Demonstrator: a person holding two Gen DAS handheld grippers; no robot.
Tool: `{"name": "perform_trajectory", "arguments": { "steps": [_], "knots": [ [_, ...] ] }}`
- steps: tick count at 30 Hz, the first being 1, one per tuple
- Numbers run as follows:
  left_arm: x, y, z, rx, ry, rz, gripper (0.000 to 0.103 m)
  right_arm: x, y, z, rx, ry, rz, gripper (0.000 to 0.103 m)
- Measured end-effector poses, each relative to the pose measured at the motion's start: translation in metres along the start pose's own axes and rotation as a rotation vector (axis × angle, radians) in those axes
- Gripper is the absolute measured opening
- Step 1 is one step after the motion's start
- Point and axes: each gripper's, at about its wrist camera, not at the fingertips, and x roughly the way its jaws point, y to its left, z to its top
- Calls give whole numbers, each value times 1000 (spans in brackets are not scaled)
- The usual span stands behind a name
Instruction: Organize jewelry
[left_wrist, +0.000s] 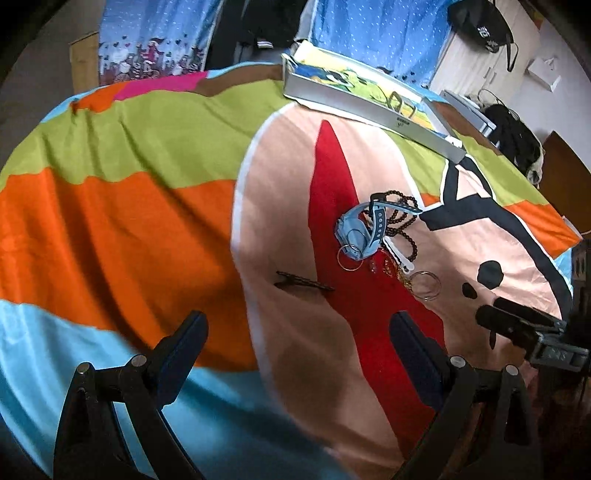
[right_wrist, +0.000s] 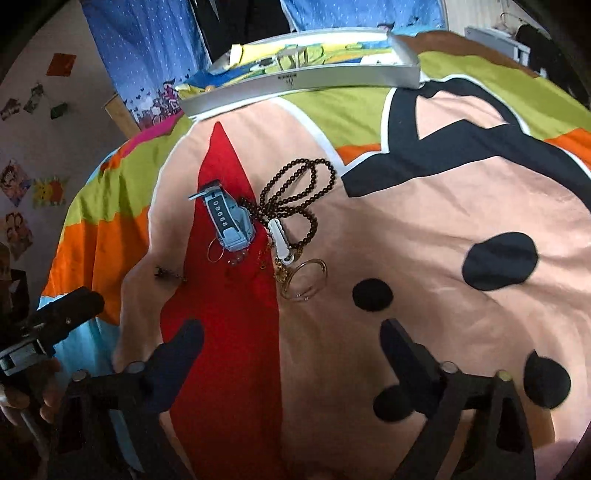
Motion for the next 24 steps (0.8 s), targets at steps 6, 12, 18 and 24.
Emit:
{"name": "perform_trajectory", "arguments": {
  "steps": [6,12,18,24],
  "knots": [
    [21,4,9,-30,45,-86,74,23,-15,12,67,54,40,57],
    [48,12,25,-132,86,-169,57,36,-16,16,75,64,29,38],
    [74,25,31,-257,152,-165,57,51,-21,19,86,79,-13,25],
    [83,41,37,-367,166,-173,56,65,-23,19,105,114,-30,16]
  ]
}}
